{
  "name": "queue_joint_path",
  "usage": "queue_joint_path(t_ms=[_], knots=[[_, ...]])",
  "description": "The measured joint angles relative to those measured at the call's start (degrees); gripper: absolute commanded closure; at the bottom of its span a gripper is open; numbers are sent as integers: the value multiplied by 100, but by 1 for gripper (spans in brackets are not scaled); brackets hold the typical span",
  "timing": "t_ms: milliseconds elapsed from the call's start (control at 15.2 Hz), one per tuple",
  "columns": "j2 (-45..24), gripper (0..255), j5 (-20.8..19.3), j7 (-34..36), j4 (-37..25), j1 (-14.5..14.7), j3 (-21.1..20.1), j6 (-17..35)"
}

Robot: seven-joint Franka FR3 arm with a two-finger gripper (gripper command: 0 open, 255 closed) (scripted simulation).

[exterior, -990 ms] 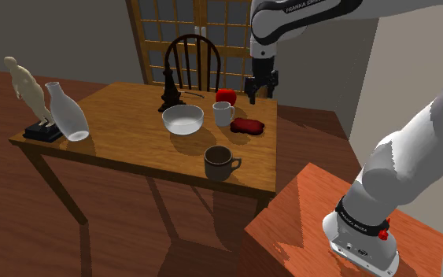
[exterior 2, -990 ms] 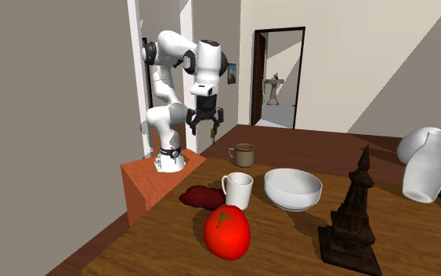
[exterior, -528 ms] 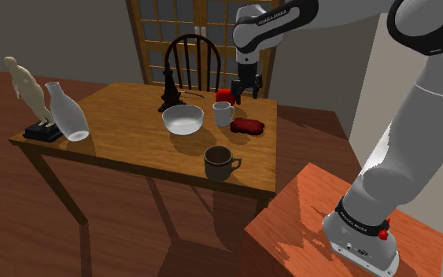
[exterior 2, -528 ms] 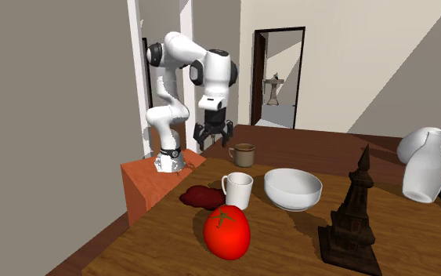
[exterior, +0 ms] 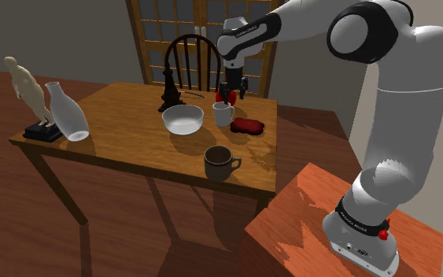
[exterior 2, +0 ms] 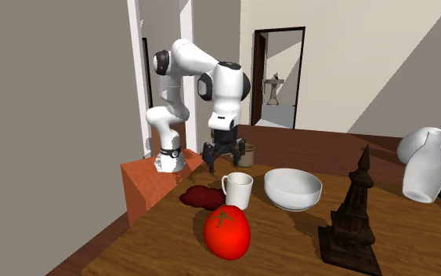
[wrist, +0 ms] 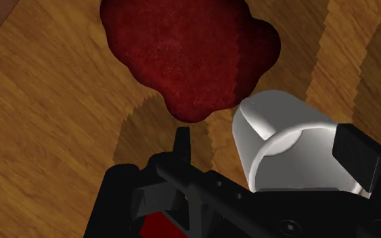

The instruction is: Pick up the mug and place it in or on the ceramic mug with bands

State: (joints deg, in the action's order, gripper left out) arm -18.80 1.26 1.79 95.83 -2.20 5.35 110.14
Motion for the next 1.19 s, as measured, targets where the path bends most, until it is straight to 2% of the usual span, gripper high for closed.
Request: queue_joint_path(t_ms=[198, 264, 726, 1122, 1188], knots=[[-653, 0, 73, -33, -826, -51, -14, -135], [-734, 0, 81, -32, -886, -55, -17, -109], [-936, 0, 104, -48, -641, -62, -26, 343], [-948, 0, 107, -53, -595, -65, -26, 403], [-948, 255, 107, -53, -595, -65, -26, 403]])
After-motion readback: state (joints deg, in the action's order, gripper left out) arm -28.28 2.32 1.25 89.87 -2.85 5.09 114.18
